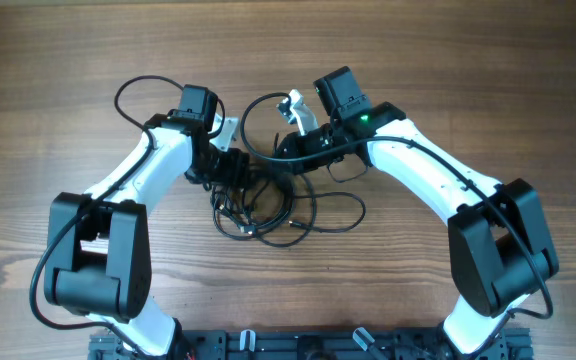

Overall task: Untangle cables
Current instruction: 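Pull the right gripper far right, drawing out a single cable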

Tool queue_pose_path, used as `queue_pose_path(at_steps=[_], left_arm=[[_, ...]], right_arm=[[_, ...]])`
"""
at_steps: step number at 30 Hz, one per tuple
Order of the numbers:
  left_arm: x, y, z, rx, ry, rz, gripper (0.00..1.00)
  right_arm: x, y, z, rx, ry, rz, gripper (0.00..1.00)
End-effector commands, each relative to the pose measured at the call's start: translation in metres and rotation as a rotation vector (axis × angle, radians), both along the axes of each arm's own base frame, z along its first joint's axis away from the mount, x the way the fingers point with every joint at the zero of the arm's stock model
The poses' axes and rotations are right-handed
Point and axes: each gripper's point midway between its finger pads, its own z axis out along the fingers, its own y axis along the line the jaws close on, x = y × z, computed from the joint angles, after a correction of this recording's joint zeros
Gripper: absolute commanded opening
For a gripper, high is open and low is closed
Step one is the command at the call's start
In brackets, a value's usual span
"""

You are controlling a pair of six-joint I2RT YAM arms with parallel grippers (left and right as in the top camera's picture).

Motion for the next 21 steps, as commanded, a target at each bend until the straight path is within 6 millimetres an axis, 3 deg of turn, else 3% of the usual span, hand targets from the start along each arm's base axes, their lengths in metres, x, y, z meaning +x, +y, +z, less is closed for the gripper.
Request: queue_pose_path(at_steps=[1,3,5,13,15,18,19,21], left_arm=[[-0.006,-0.011,0.01,-0.076,-0.019,-0.104,0.68],[-0.004,-0.001,0.006,-0.015,-0.022,-0.083,0.64],[-0.002,0.007,-0.001,0.032,-0.011,-0.036,0.68],[-0.005,0.009,-0.023,0.048,0.049,-0.011,0.72],[0.0,0.013,-0.024,0.073,0.039,0.031,0.65],[0.009,0.032,-0.026,0.178,0.015,0.137,0.41],[0.011,0.04,-0.027,0.219,0.005,0.178,0.38],[0.016,0.066,-0.026,0.331,-0.014,0.308,0.31]], right_arm=[[-0.003,0.003,0.007,0.021,-0.022,0.025,0.04],[-0.003,0.003,0.007,0.021,-0.022,0.025,0.04],[-0.003,0.003,0.007,0.021,-0.021,0.025,0.04],[-0.001,0.001,0.004,0.0,-0.024,0.014,0.04],[-0.001,0.001,0.004,0.0,-0.024,0.014,0.04],[0.0,0.002,0.007,0.014,-0.013,0.005,0.04],[-0.001,0.005,0.017,0.058,-0.01,0.015,0.04],[-0.003,0.008,0.061,0.196,-0.07,0.058,0.04]])
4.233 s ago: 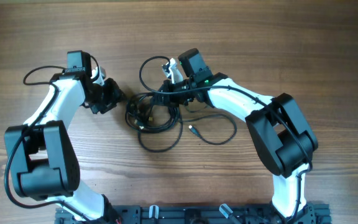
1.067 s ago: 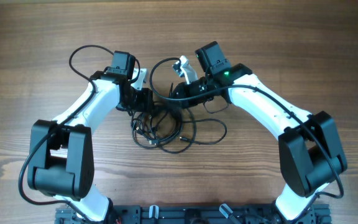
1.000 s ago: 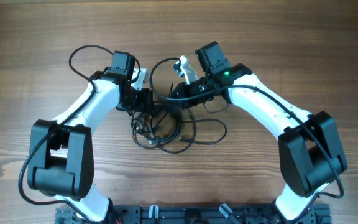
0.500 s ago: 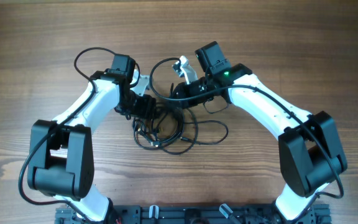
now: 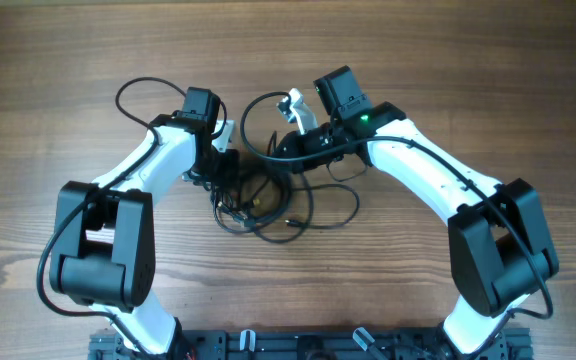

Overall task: Untangle cables
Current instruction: 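Pull the right gripper far right, drawing out a single cable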

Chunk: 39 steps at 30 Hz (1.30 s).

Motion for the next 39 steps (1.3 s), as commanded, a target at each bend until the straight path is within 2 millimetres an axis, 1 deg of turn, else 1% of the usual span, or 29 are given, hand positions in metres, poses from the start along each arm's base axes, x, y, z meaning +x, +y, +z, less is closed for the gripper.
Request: queue_pose_path(at_steps=[1,2,4,6,7,8,9,12,13,14,15,18,19,20,23,25,26,27,28,29,30,32,35,37,38,39], left_arm=[[0.006,0.047,-0.006,0.201,-0.019,0.228,0.29],[0.006,0.051,-0.006,0.201,-0.014,0.254,0.29],[0.005,0.06,-0.006,0.199,-0.005,0.311,0.27],[0.004,0.069,-0.006,0.199,0.006,0.358,0.26],[0.003,0.073,-0.007,0.199,0.012,0.374,0.25],[0.002,0.078,-0.007,0.2,0.018,0.39,0.25],[0.001,0.085,-0.007,0.201,0.025,0.413,0.24],[0.0,0.092,-0.007,0.2,0.032,0.457,0.23],[-0.001,0.094,-0.007,0.2,0.035,0.465,0.22],[-0.001,0.094,-0.007,0.2,0.036,0.467,0.22],[-0.001,0.095,-0.007,0.2,0.035,0.469,0.22],[-0.001,0.095,-0.007,0.2,0.035,0.469,0.22],[-0.001,0.095,-0.007,0.2,0.035,0.469,0.22],[-0.001,0.095,-0.007,0.2,0.035,0.469,0.22],[-0.001,0.095,-0.007,0.198,0.035,0.487,0.22],[-0.001,0.095,-0.007,0.198,0.035,0.487,0.22],[-0.001,0.095,-0.007,0.199,0.035,0.488,0.22],[-0.001,0.095,-0.007,0.199,0.035,0.488,0.22],[-0.001,0.095,-0.007,0.199,0.035,0.488,0.22],[-0.001,0.095,-0.007,0.199,0.035,0.488,0.22],[-0.001,0.095,-0.007,0.199,0.035,0.488,0.22],[-0.001,0.095,-0.007,0.199,0.035,0.488,0.22],[-0.001,0.095,-0.007,0.199,0.035,0.488,0.22],[-0.001,0.095,-0.007,0.199,0.035,0.488,0.22],[-0.001,0.095,-0.007,0.199,0.035,0.488,0.22],[-0.001,0.095,-0.007,0.199,0.035,0.488,0.22]], right_arm=[[-0.005,0.003,0.072,0.196,-0.085,0.05,0.04],[-0.003,-0.001,0.087,0.213,-0.116,0.037,0.04],[-0.004,-0.014,0.127,0.253,-0.216,0.017,0.04],[-0.007,-0.027,0.156,0.272,-0.289,-0.01,0.04],[-0.008,-0.034,0.167,0.275,-0.319,-0.026,0.04],[-0.008,-0.043,0.177,0.272,-0.348,-0.051,0.04],[-0.008,-0.063,0.195,0.255,-0.403,-0.113,0.04],[-0.006,-0.097,0.212,0.201,-0.462,-0.228,0.04],[-0.004,-0.116,0.216,0.158,-0.482,-0.3,0.04],[-0.003,-0.132,0.218,0.119,-0.502,-0.352,0.04],[-0.003,-0.143,0.218,0.094,-0.517,-0.38,0.04],[0.001,-0.185,0.212,-0.021,-0.513,-0.532,0.04],[0.003,-0.198,0.209,-0.059,-0.508,-0.579,0.04],[0.005,-0.218,0.203,-0.119,-0.491,-0.658,0.04],[0.009,-0.267,0.185,-0.266,-0.435,-0.831,0.04],[0.008,-0.307,0.171,-0.389,-0.376,-1.0,0.04],[0.006,-0.331,0.166,-0.461,-0.349,-1.103,0.04],[-0.002,-0.371,0.161,-0.573,-0.306,-1.282,0.04],[-0.011,-0.396,0.159,-0.64,-0.277,-1.406,0.04],[-0.024,-0.425,0.159,-0.709,-0.239,-1.567,0.04],[-0.036,-0.447,0.16,-0.759,-0.21,-1.697,0.04],[-0.053,-0.475,0.162,-0.804,-0.18,-1.853,0.04],[-0.076,-0.51,0.163,-0.809,-0.124,-2.052,0.04],[-0.084,-0.523,0.16,-0.796,-0.086,-2.13,0.04],[-0.086,-0.529,0.155,-0.777,-0.048,-2.169,0.04],[-0.083,-0.529,0.149,-0.752,-0.017,-2.162,0.04]])
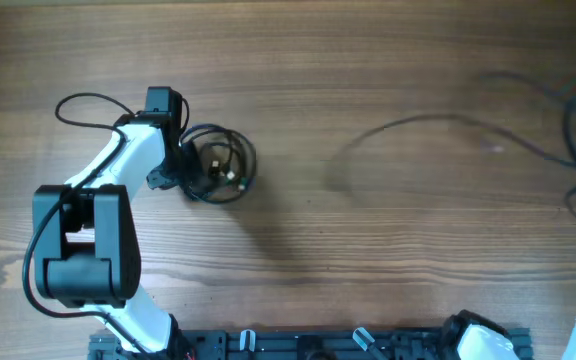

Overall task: Untangle cables
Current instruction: 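Pull the right gripper far right, drawing out a single cable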

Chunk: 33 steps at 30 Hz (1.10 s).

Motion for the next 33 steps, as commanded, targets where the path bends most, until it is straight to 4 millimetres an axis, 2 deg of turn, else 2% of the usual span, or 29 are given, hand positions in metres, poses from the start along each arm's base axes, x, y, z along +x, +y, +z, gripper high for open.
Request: queue_pose_path(at_steps=[1,6,8,14,19,21,23,24,25,27,30,33], left_arm=[[-0.003,0.007,-0.005,0.026,0.016,0.025,0.22],[-0.002,0.006,-0.005,0.019,0.012,0.025,0.22],[0.0,-0.002,-0.005,-0.028,0.006,0.021,0.22],[0.003,-0.01,-0.005,-0.074,-0.007,0.016,0.21],[0.004,-0.012,-0.005,-0.08,-0.01,0.014,0.21],[0.004,-0.012,-0.005,-0.08,-0.01,0.013,0.21],[0.004,-0.012,-0.005,-0.08,-0.011,0.013,0.21],[0.004,-0.012,-0.005,-0.08,-0.013,0.013,0.21],[0.005,-0.012,-0.005,-0.08,-0.014,0.013,0.21],[0.006,-0.012,-0.005,-0.081,-0.018,0.012,0.21],[0.006,-0.013,-0.005,-0.081,-0.018,0.012,0.21],[0.006,-0.012,-0.005,-0.081,-0.018,0.013,0.21]], right_arm=[[-0.004,-0.017,-0.012,0.055,-0.023,-0.132,0.04],[0.04,0.017,-0.056,0.231,0.086,0.234,0.04],[0.053,0.032,-0.076,0.306,0.127,0.383,0.04],[0.082,0.072,-0.114,0.503,0.13,0.694,0.04],[0.088,0.08,-0.146,0.608,0.176,0.723,0.04],[0.088,0.085,-0.155,0.641,0.195,0.727,0.04],[0.091,0.096,-0.155,0.68,0.18,0.76,0.04],[0.094,0.103,-0.15,0.688,0.154,0.806,0.04],[0.1,0.112,-0.138,0.693,0.1,0.875,0.04],[0.109,0.115,-0.104,0.657,0.026,0.925,0.04],[0.127,0.106,-0.02,0.451,-0.109,0.981,0.04],[0.149,0.09,0.072,0.138,-0.284,1.034,0.04]])
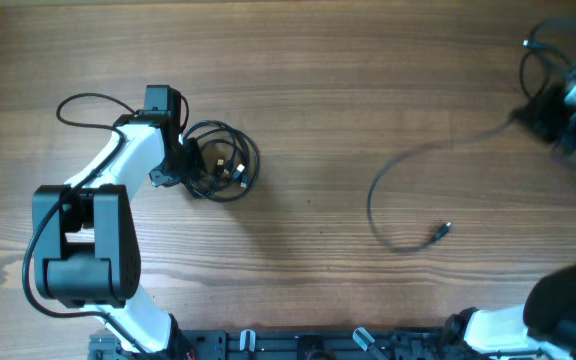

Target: Untangle cables

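A coil of black cables point(230, 160) lies on the table at the left. My left gripper point(193, 168) sits at the coil's left edge, shut on its strands. At the far right edge my right gripper point(550, 118) appears blurred and shut on one end of a single black cable point(376, 212). That cable curves down and left across the table, quite apart from the coil. It ends in a small plug point(441, 232).
The wooden table point(298, 70) fills the view. A black rail point(308, 345) runs along the front edge. Each arm carries its own wiring loop, one at the left point(80, 100) and one at the right point(543, 45).
The single cable now hangs lower and curls on the table with its plug end showing. My right gripper is further into view at the right edge. The left gripper and coil barely moved.
Both grippers were at one tangled heap in the middle, the left on its left side, the right on a strand at the back. Then the left held a compact coil far left, while the right had gone far right with one cable, which now lies separate.
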Tool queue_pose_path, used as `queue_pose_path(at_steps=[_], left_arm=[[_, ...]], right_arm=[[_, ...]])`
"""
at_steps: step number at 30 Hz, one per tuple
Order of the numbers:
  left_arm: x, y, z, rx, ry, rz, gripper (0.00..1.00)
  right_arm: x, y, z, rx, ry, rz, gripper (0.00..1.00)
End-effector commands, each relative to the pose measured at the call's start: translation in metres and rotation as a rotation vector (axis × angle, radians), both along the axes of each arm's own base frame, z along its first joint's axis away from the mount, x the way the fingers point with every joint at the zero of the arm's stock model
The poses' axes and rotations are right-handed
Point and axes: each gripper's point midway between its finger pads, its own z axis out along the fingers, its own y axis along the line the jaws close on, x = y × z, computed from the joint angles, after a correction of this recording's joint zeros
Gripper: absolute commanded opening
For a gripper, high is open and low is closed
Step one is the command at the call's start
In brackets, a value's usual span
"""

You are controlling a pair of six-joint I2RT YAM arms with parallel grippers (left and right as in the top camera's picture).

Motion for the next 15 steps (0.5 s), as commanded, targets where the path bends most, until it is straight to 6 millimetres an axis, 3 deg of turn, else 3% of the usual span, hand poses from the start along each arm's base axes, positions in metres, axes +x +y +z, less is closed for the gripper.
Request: queue_pose_path(at_steps=[1,2,5,6,8,9,12,15], left_arm=[[-0.002,-0.001,-0.005,-0.013,0.015,0.01,0.21],[-0.002,-0.001,-0.005,-0.013,0.015,0.01,0.21],[-0.002,-0.001,-0.005,-0.013,0.012,0.01,0.21],[-0.001,-0.001,-0.005,-0.013,0.01,0.01,0.21],[-0.001,-0.003,-0.005,-0.017,0.008,0.005,0.21],[0.0,-0.01,-0.005,-0.042,0.004,-0.004,0.21],[0.004,-0.026,-0.004,-0.085,-0.012,-0.034,0.21],[0.005,-0.037,-0.003,-0.084,-0.024,-0.072,0.22]], right_arm=[[0.017,-0.007,0.129,-0.233,-0.402,0.032,0.04],[0.022,-0.018,0.153,-0.323,-0.482,-0.003,0.04],[0.016,-0.071,0.175,-0.48,-0.48,-0.295,0.04],[0.004,-0.101,0.175,-0.547,-0.426,-0.485,0.04],[-0.02,-0.139,0.174,-0.672,-0.334,-0.705,0.04],[-0.042,-0.164,0.172,-0.774,-0.253,-0.864,0.04],[-0.059,-0.187,0.164,-0.882,-0.15,-0.988,0.04],[-0.056,-0.203,0.142,-0.902,-0.069,-1.001,0.04]])
